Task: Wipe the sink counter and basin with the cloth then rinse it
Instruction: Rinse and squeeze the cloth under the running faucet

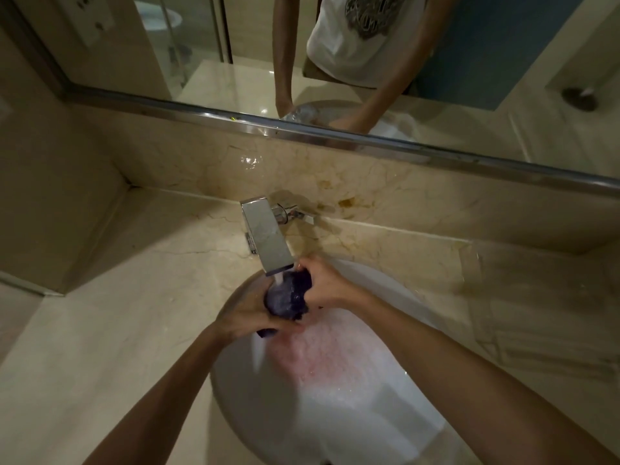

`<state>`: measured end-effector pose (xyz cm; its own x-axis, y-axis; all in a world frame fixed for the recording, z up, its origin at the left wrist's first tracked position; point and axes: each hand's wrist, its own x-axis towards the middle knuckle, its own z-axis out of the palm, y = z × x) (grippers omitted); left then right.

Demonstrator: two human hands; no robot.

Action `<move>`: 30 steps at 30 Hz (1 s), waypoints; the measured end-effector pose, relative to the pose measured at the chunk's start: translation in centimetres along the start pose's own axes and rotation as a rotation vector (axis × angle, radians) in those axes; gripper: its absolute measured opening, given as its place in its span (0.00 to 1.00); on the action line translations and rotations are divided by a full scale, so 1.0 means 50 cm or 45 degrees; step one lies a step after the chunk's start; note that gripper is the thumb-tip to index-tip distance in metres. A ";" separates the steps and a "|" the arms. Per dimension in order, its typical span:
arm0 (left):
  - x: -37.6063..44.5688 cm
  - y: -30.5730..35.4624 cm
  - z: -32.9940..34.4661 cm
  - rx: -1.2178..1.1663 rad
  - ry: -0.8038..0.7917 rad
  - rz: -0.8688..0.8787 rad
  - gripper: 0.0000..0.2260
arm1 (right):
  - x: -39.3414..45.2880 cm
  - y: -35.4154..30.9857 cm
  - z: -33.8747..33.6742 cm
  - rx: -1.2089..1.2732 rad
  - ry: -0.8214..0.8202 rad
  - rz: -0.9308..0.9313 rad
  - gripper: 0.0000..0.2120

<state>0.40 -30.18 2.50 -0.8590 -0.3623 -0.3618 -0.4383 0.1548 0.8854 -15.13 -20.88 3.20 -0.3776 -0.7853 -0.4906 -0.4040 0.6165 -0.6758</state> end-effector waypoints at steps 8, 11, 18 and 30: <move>-0.013 -0.008 -0.023 -0.111 -0.134 -0.071 0.34 | -0.002 -0.031 0.012 0.282 0.086 0.093 0.25; -0.012 0.005 -0.017 -0.026 -0.083 0.067 0.34 | -0.019 -0.043 0.006 0.555 0.080 -0.011 0.19; -0.012 0.005 0.010 0.249 0.040 0.215 0.30 | -0.035 -0.002 -0.007 0.701 -0.113 0.055 0.34; 0.012 -0.003 -0.025 0.831 0.156 0.487 0.26 | -0.031 0.076 0.070 1.741 -0.663 0.495 0.39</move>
<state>0.28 -31.56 2.49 -0.9635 -0.2678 0.0036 -0.2167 0.7875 0.5769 -13.16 -17.55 -0.53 0.1707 -0.7036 -0.6898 0.8213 0.4884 -0.2949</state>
